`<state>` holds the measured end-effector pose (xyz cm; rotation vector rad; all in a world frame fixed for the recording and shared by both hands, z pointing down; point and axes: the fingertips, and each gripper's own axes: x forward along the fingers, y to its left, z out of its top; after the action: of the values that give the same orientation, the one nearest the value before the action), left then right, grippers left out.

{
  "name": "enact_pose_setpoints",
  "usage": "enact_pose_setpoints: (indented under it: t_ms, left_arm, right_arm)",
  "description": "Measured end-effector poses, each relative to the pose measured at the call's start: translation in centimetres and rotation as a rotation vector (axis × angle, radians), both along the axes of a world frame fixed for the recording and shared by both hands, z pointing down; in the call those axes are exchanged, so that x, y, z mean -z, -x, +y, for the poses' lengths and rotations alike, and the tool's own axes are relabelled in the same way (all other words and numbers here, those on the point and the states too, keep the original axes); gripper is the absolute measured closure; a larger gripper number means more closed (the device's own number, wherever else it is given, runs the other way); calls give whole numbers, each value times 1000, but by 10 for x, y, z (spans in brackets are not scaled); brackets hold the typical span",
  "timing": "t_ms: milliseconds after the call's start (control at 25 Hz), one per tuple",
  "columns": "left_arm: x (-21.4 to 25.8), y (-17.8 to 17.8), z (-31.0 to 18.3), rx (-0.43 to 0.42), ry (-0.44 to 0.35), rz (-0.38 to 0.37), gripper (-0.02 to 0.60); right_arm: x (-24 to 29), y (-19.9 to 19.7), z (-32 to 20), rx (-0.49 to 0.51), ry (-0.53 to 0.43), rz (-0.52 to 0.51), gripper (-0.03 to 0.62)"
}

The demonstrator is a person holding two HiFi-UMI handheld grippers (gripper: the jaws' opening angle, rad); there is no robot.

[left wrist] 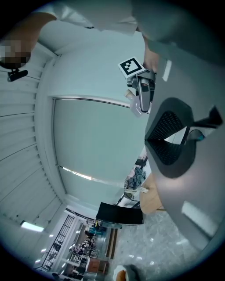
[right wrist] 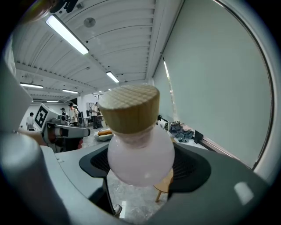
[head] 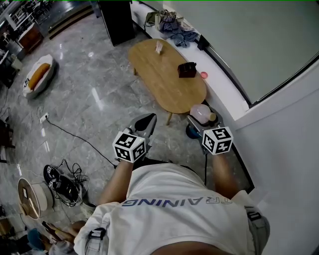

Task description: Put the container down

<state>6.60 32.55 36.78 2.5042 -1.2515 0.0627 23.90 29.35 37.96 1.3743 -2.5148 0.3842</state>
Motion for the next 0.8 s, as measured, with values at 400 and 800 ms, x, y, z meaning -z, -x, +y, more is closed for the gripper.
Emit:
enact_pose_setpoints:
  t_ms: [400,800]
  left_arm:
    - [-4,10,-12,-20,20,9,581]
    - [-2,58,-67,-45,29,19,581]
  right_arm:
    - [1,13,-10,1,7,-20,184]
    - [5,58,-59,-23,18,-30,184]
